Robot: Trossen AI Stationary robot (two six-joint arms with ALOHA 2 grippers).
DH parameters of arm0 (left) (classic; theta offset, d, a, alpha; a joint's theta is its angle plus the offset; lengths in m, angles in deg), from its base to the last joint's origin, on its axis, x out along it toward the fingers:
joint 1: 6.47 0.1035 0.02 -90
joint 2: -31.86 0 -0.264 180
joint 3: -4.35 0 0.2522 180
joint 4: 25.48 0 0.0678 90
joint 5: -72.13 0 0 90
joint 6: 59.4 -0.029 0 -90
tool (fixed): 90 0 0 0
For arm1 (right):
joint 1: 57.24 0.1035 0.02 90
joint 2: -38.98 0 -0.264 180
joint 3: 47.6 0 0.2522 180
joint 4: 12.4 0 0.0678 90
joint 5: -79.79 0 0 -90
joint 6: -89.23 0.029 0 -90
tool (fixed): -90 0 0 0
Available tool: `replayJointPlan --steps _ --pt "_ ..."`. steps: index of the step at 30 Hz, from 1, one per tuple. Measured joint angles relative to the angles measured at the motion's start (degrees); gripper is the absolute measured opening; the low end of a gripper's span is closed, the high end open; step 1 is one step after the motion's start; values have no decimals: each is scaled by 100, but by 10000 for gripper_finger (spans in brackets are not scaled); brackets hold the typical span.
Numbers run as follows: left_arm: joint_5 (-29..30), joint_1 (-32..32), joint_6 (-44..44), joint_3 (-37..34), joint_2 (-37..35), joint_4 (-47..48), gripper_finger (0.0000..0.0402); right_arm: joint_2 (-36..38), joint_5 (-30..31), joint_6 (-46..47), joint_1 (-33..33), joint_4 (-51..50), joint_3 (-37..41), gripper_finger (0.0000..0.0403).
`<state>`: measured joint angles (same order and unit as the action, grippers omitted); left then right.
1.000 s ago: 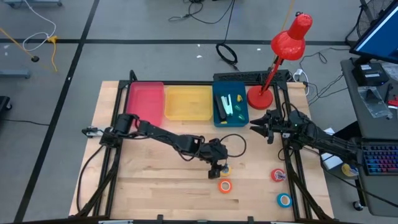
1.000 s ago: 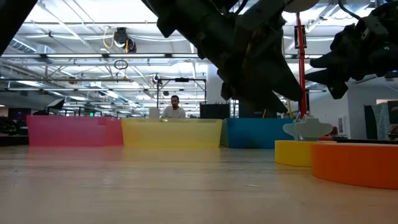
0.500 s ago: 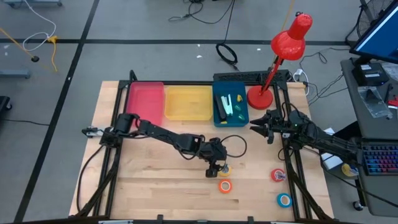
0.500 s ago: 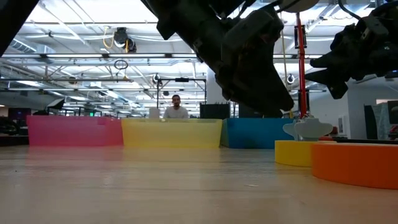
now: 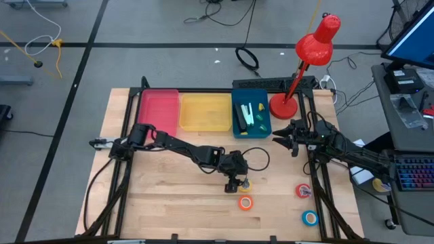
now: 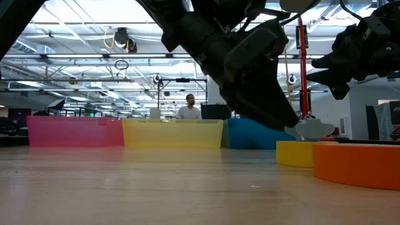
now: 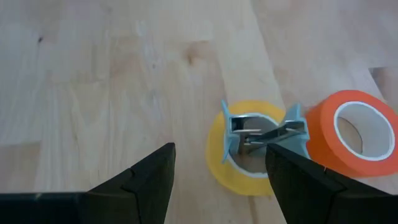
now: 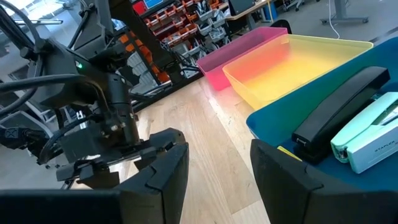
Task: Pick and place Stapler, Stapler remover, tape
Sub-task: Put the blue stapler remover into the red bin
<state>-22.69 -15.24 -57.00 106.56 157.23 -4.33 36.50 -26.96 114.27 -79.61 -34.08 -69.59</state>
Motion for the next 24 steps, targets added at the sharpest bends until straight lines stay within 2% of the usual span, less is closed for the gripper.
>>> replayJointPlan --steps 13,24 --pt "13 -4 -75 0 69 -194 240 1 6 88 -2 -2 2 165" --pt "13 -6 -130 0 69 -283 125 0 9 90 -2 -2 2 165"
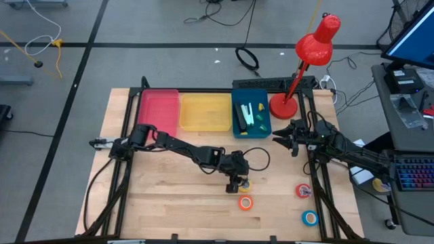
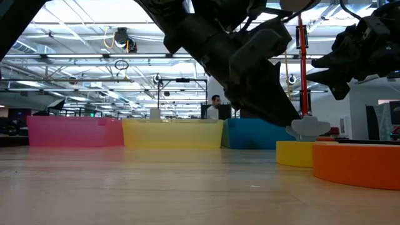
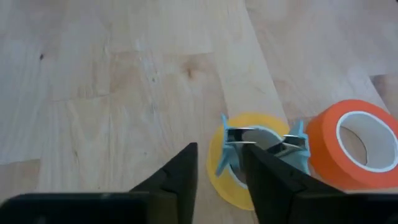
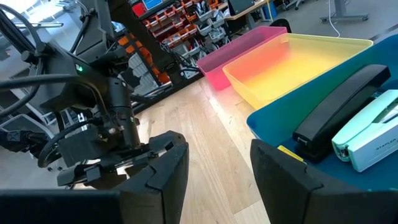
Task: Pick and place Stapler, Stapler remover, tape
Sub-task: Put the blue stapler remover into the red bin
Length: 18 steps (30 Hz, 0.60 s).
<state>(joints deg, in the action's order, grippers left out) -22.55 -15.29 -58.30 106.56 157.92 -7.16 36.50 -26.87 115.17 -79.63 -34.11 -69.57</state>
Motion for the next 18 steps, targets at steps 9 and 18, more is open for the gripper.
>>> replayJointPlan --steps 9,18 --pt "-9 -18 -80 0 14 -73 37 0 2 39 0 -2 0 165" --pt "-71 -31 -64 0 37 -46 33 0 2 41 2 -2 0 165"
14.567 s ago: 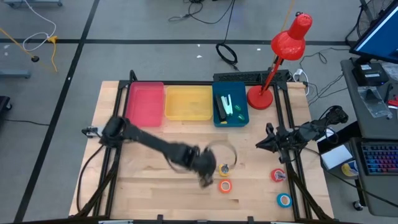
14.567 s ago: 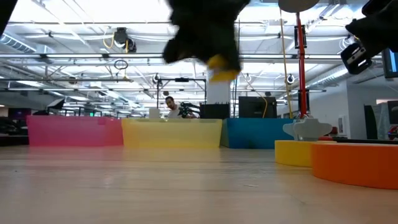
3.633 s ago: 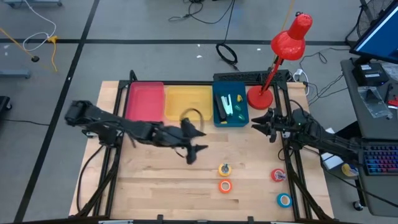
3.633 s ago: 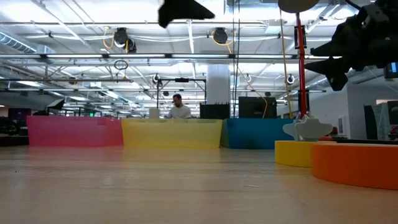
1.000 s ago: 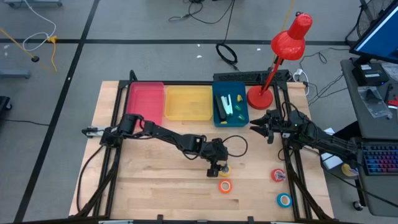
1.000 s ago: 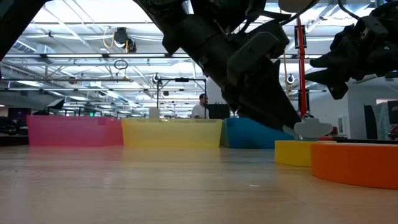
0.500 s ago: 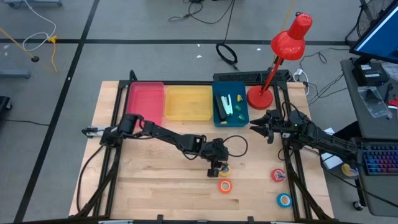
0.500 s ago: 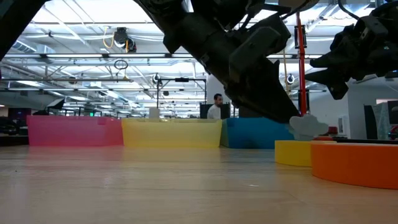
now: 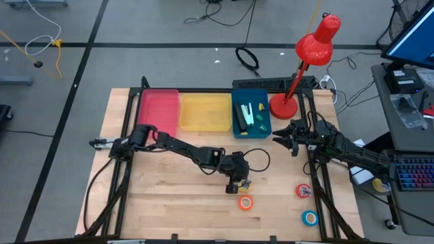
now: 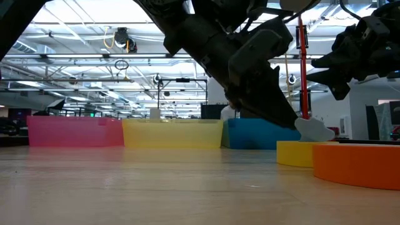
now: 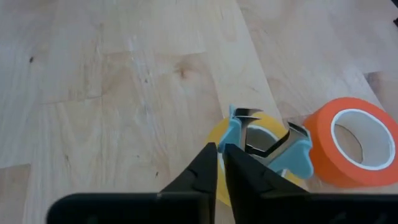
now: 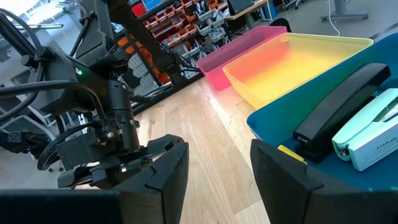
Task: Pick and place Stapler, Stapler remover, tape
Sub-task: Put the blue stapler remover into the red bin
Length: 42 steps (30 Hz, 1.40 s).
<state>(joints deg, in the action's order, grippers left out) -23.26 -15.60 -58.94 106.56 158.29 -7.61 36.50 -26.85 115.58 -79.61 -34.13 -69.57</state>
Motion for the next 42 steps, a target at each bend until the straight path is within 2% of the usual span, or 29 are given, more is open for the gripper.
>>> replayJointPlan --steps 12,16,30,42 --pt "-8 6 -25 0 0 -106 114 0 2 0 -1 0 1 165" --pt "-8 13 -101 0 0 -119 128 0 2 0 -2 0 0 166" --pt "-215 15 -326 0 0 -193 98 0 2 0 -1 0 2 166" --pt "-218 15 -465 0 0 -174 98 0 2 2 0 0 0 165"
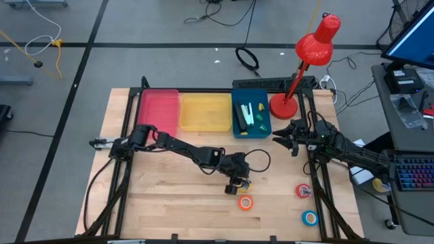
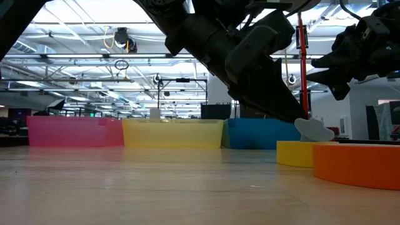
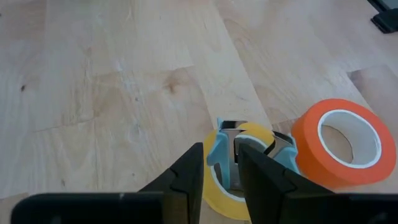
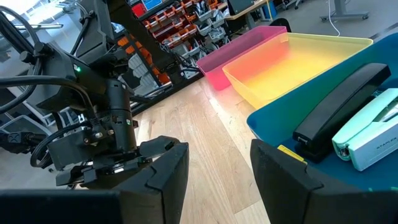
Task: Pick and place Stapler, Stapler remover, tape
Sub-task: Put the blue stapler remover into the red bin
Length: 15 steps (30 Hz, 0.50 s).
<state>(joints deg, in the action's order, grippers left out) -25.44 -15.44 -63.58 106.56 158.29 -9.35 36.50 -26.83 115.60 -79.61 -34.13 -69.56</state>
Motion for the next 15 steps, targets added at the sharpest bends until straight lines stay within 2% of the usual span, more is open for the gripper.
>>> replayJointPlan --steps 5,12,15 --pt "-4 0 78 -5 58 -35 78 0 3 3 0 0 2 166" --pt "-20 -26 306 -9 201 -125 8 0 7 66 -2 5 2 165" --pt "-24 -9 422 -7 201 -166 7 -2 5 66 -4 9 2 165"
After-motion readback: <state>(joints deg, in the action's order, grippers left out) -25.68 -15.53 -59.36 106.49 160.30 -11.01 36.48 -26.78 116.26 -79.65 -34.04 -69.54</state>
